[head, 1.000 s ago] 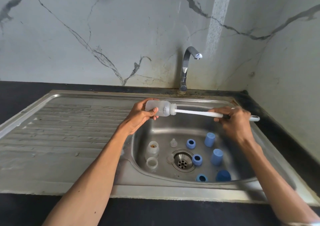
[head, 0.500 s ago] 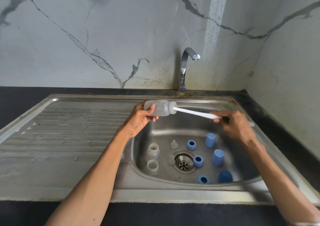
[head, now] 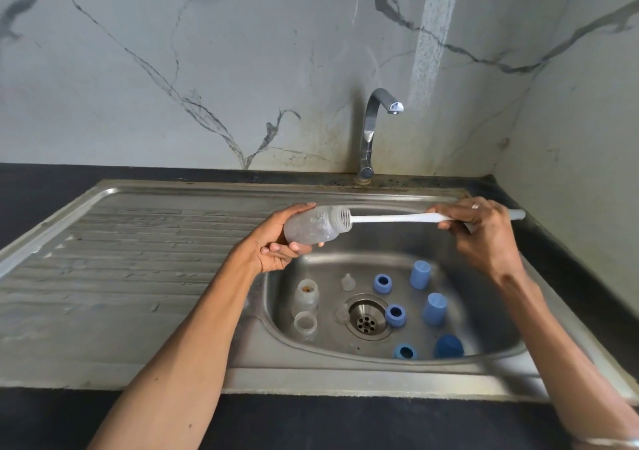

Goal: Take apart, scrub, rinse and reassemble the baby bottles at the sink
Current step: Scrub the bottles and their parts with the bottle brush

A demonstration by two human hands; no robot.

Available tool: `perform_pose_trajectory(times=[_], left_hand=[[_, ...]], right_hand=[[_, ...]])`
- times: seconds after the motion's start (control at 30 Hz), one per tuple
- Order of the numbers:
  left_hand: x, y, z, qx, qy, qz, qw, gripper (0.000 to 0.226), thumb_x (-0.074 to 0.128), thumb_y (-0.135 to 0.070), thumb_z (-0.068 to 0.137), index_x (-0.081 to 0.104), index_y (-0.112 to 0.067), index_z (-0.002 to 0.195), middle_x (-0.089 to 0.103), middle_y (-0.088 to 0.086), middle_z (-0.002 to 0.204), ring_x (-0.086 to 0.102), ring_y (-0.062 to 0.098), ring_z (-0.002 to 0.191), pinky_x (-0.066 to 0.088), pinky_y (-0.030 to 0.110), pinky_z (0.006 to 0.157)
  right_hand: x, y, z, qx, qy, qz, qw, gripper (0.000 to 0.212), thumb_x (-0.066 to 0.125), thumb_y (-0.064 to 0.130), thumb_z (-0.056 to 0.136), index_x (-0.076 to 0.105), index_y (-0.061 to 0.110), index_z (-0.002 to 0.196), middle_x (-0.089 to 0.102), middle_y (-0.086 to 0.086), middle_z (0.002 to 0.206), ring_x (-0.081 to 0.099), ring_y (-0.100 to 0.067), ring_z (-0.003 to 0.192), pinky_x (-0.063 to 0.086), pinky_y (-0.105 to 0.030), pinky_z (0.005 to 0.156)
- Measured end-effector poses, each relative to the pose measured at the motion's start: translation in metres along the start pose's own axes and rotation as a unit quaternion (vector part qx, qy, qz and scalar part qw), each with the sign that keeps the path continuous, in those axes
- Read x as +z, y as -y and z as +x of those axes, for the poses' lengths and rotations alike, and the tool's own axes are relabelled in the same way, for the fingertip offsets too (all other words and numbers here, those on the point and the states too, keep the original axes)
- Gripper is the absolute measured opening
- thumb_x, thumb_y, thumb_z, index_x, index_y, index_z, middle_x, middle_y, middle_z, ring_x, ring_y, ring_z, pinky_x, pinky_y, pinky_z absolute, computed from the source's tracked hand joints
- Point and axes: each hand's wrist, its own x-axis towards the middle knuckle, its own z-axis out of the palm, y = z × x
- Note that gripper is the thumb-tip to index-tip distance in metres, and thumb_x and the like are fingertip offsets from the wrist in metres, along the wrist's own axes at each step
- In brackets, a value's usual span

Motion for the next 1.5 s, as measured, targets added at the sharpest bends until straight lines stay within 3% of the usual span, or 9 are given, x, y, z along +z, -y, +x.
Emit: perform_pose_trajectory(times=[0.1, 0.3, 0.5, 0.67, 0.77, 0.9, 1.1, 1.3, 1.5], left_hand=[[0.003, 0.001, 0.002, 0.002, -0.025, -0.011, 1.0, 0.057, 0.069, -0.052, 0.085, 0.063, 0.004, 0.096, 0.039, 0.006, 0.056, 0.023, 0.003, 0.027, 0.01, 0.012, 0.025], [0.009, -0.002, 0.004, 0.112, -0.095, -0.004, 0.989, 0.051, 0.066, -0.049, 0.088, 0.057, -0.007, 0.115, 0.046, 0.008, 0.061, 0.024, 0.004, 0.03, 0.008, 0.013, 0.025], [0.006, -0.001, 0.0, -0.019, -0.11, 0.08, 0.99, 0.058, 0.067, -0.055, 0.083, 0.059, 0.001, 0.096, 0.042, 0.005, 0.052, 0.019, 0.002, 0.027, 0.01, 0.012, 0.025], [0.011, 0.0, 0.0, 0.01, -0.146, 0.079, 0.986, 0.046, 0.061, -0.046, 0.091, 0.055, -0.001, 0.1, 0.056, 0.009, 0.055, 0.027, 0.003, 0.027, 0.014, 0.012, 0.023], [0.015, 0.006, 0.007, 0.03, -0.185, 0.119, 0.975, 0.04, 0.063, -0.043, 0.09, 0.057, -0.005, 0.104, 0.056, 0.008, 0.057, 0.031, 0.005, 0.029, 0.011, 0.013, 0.025], [0.019, 0.0, 0.01, 0.077, -0.194, 0.09, 0.974, 0.041, 0.06, -0.043, 0.092, 0.056, -0.006, 0.108, 0.061, 0.011, 0.067, 0.033, 0.005, 0.031, 0.012, 0.013, 0.024], [0.029, 0.007, 0.018, 0.11, -0.225, 0.086, 0.964, 0.04, 0.061, -0.047, 0.09, 0.057, -0.008, 0.099, 0.061, 0.008, 0.063, 0.031, 0.005, 0.03, 0.012, 0.014, 0.024], [0.017, 0.003, 0.017, 0.123, -0.25, 0.095, 0.956, 0.05, 0.065, -0.051, 0.085, 0.06, -0.008, 0.111, 0.055, 0.004, 0.064, 0.032, 0.006, 0.033, 0.013, 0.015, 0.025], [0.03, 0.01, 0.017, 0.084, -0.217, 0.125, 0.964, 0.045, 0.066, -0.048, 0.087, 0.06, -0.008, 0.107, 0.059, 0.002, 0.06, 0.032, 0.005, 0.034, 0.012, 0.015, 0.026]], right_hand=[[0.001, -0.002, -0.002, 0.014, 0.029, 0.011, 0.999, 0.036, 0.075, -0.007, 0.079, 0.077, 0.017, 0.106, 0.073, 0.006, 0.103, 0.068, -0.025, 0.098, 0.049, -0.056, 0.096], [0.012, -0.003, -0.009, 0.131, 0.18, 0.05, 0.974, 0.028, 0.064, 0.004, 0.093, 0.072, 0.014, 0.117, 0.074, -0.001, 0.109, 0.066, -0.022, 0.107, 0.049, -0.032, 0.091], [0.013, -0.001, -0.007, 0.057, 0.092, 0.002, 0.994, 0.036, 0.071, -0.002, 0.085, 0.076, 0.023, 0.111, 0.075, 0.0, 0.105, 0.064, -0.03, 0.097, 0.044, -0.061, 0.096], [0.02, 0.006, -0.012, 0.081, 0.113, 0.002, 0.99, 0.037, 0.069, 0.001, 0.088, 0.073, 0.025, 0.116, 0.073, 0.0, 0.113, 0.06, -0.028, 0.104, 0.037, -0.05, 0.101], [0.027, 0.015, -0.014, 0.055, 0.137, -0.033, 0.988, 0.033, 0.068, 0.004, 0.09, 0.074, 0.024, 0.116, 0.073, 0.001, 0.114, 0.06, -0.026, 0.107, 0.026, -0.037, 0.09], [0.019, 0.008, -0.009, 0.105, 0.131, -0.008, 0.986, 0.034, 0.067, 0.003, 0.09, 0.073, 0.024, 0.115, 0.074, -0.004, 0.109, 0.063, -0.03, 0.106, 0.035, -0.05, 0.104], [0.029, 0.014, -0.017, 0.125, 0.131, 0.021, 0.983, 0.031, 0.068, 0.004, 0.09, 0.074, 0.022, 0.115, 0.077, -0.002, 0.101, 0.069, -0.025, 0.097, 0.046, -0.055, 0.098], [0.023, -0.007, -0.009, 0.149, 0.116, 0.009, 0.982, 0.035, 0.069, 0.005, 0.089, 0.072, 0.025, 0.117, 0.075, -0.008, 0.101, 0.065, -0.029, 0.093, 0.046, -0.057, 0.096], [0.031, -0.009, -0.009, 0.068, 0.104, -0.003, 0.992, 0.038, 0.071, -0.003, 0.084, 0.076, 0.023, 0.112, 0.075, -0.001, 0.109, 0.066, -0.03, 0.101, 0.046, -0.059, 0.095]])
